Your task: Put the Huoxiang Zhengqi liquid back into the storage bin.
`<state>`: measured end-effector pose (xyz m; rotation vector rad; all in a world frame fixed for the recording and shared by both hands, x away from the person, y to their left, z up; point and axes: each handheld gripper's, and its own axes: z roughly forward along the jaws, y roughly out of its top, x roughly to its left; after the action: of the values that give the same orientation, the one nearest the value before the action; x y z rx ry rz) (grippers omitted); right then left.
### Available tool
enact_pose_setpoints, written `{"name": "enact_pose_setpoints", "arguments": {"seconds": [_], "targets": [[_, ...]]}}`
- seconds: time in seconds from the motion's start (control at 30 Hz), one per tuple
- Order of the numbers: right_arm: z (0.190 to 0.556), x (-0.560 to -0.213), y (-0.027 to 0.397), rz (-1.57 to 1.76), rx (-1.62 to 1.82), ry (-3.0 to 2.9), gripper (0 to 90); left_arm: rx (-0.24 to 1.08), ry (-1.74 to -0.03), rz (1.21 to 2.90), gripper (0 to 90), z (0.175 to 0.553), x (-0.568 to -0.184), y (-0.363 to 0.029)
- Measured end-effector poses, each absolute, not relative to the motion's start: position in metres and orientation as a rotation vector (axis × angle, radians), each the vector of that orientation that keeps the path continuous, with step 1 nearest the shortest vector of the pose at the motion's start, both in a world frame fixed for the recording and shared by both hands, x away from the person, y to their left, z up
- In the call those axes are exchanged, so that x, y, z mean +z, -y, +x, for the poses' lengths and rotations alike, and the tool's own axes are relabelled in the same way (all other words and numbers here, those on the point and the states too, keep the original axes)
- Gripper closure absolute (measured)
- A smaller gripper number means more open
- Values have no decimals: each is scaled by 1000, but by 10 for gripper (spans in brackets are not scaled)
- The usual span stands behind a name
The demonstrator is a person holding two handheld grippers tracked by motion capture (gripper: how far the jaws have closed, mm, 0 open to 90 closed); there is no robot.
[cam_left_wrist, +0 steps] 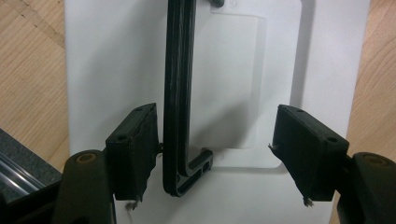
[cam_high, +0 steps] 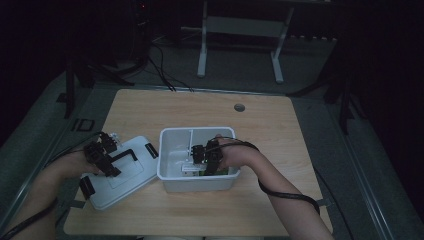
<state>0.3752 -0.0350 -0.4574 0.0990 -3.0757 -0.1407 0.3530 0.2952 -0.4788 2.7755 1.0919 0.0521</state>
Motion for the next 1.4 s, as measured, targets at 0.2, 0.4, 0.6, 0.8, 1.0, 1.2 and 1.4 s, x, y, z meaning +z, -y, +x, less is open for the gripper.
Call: {"name": "enact_pose_setpoints", "arguments": {"seconds": [0.2,0.4,0.6,0.8,1.0,1.2,1.4], "targets": [[377,-458,36,86,-146,3076,630,54,-1089,2782,315,354,-479,-295],[379,-458,39,70,-149,3057,606,49,-1078,2790,315,355,-480,-293],[382,-444,45,65,-178,3069,568,55,-1072,2793,321,354,-479,-292],[383,-427,55,56,-237,3080,553,52,-1053,2797,355,353,-479,-290],[384,-408,69,19,-348,3087,498,55,-1034,2799,397,353,-480,-290],[389,-397,86,-67,-437,3145,402,58,-1029,2785,422,353,-478,-291],[394,-390,116,-152,-596,3134,279,76,-1026,2794,424,354,-478,-290]]}}
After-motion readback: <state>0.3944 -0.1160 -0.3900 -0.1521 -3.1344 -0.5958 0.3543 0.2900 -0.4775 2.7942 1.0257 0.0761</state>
